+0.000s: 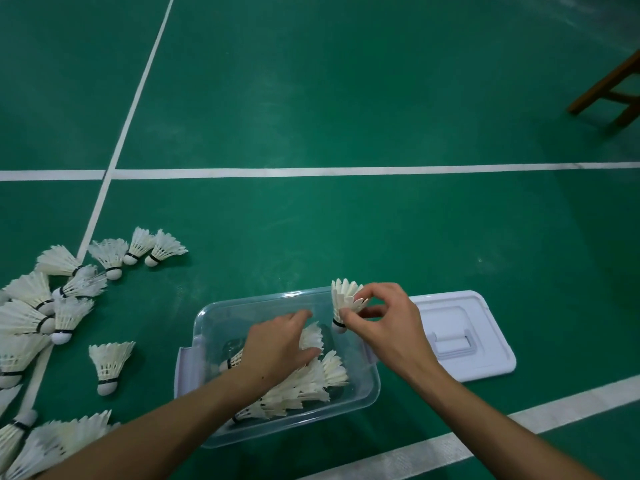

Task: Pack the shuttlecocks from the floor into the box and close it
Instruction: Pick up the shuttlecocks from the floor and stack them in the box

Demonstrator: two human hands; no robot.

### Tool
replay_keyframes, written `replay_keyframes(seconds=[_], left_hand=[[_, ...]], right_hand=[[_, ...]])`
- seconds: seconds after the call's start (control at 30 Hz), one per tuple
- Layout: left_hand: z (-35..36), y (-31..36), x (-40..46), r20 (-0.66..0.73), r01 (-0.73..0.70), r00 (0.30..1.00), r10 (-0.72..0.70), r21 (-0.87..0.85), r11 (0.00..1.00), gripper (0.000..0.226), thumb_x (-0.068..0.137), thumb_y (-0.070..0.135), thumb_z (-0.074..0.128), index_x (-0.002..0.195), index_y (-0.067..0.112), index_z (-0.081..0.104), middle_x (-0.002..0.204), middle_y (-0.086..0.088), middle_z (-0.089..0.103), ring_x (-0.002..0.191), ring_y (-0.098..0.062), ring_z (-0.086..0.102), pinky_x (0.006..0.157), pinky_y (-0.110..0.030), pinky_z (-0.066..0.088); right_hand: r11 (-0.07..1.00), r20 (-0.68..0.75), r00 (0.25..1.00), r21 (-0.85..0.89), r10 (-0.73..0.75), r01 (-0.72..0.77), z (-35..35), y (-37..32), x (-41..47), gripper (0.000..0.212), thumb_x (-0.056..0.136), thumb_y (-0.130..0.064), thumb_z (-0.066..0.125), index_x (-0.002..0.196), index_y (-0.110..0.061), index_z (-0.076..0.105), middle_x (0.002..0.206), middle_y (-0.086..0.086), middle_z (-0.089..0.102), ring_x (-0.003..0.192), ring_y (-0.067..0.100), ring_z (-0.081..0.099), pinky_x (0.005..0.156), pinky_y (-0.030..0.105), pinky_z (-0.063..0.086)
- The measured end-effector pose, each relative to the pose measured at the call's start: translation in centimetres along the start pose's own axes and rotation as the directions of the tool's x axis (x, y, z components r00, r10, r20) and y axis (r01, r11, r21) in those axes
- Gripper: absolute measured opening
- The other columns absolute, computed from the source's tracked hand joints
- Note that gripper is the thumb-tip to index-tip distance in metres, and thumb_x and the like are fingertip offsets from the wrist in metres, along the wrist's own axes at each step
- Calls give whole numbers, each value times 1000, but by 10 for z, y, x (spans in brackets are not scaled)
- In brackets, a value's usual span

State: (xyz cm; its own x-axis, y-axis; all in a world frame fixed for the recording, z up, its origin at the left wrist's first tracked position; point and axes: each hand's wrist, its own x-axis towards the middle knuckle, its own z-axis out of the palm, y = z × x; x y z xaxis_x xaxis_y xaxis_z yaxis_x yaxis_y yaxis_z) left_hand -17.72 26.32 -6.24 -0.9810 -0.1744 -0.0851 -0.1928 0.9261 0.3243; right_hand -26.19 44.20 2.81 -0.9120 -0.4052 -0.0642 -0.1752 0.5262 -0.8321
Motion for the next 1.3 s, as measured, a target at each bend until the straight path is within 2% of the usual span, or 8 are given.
replay_keyframes(seconds=[0.2,0.37,0.5,0.67,0.83,0.97,1.07,1.3], left_hand=[[10,-1,11,54,-29,998,20,165,986,59,89,67,65,136,34,51,115,7,74,98,-19,71,72,-32,47],[4,-4,10,39,-4,999,1,74,997,59,86,67,70,134,37,52,115,9,75,98,-16,72,81,-32,57],[-14,-8,1,7,-4,1000,4,-31,1000,61,83,63,75,133,36,53,123,11,73,106,-17,70,81,-36,58],[-40,-15,-14,-66,5,998,-12,-108,994,59,84,49,81,134,33,56,124,12,72,105,-12,70,80,-32,61],[-51,-21,-23,-100,8,995,-21,-127,992,64,84,47,82,140,34,53,125,13,71,106,-10,69,79,-28,59],[-52,-25,-27,-104,-5,995,-7,-117,993,64,85,46,80,141,37,50,125,13,72,101,-9,70,76,-33,62],[-53,-28,-27,-128,-28,992,15,-100,995,64,86,49,79,142,40,49,130,15,70,102,-8,70,75,-31,61],[-41,-24,-27,-148,-75,987,64,-70,995,63,89,51,76,144,39,47,128,14,71,110,-10,69,77,-29,58]], right_hand=[[999,-29,1000,-34,9,-10,0,13,-3,12,86,-31,86,93,-27,77,108,-9,71,87,-2,72,74,13,56],[991,-23,999,-133,-36,33,6,20,-6,9,90,-38,80,96,-33,80,111,-17,70,101,4,68,89,34,58],[975,-25,1000,-221,-3,-2,13,20,-7,17,90,-43,80,102,-30,82,130,-9,57,114,3,57,93,29,47],[966,-2,999,-254,-46,44,26,18,-9,18,90,-43,80,103,-30,81,114,-8,60,110,12,60,96,35,53],[958,66,994,-272,-82,97,49,8,-11,17,92,-39,79,106,-29,81,100,-13,69,94,10,66,88,43,59],[954,152,986,-278,-75,115,61,0,-11,20,95,-36,77,111,-26,81,98,-15,79,79,4,72,83,36,63],[957,229,972,-269,-49,112,59,-2,-8,23,97,-32,75,116,-22,80,101,-12,80,83,2,74,80,24,62],[934,345,938,-334,-1,124,60,2,-7,13,100,-25,72,109,-18,78,94,-4,80,84,9,74,84,39,63]])
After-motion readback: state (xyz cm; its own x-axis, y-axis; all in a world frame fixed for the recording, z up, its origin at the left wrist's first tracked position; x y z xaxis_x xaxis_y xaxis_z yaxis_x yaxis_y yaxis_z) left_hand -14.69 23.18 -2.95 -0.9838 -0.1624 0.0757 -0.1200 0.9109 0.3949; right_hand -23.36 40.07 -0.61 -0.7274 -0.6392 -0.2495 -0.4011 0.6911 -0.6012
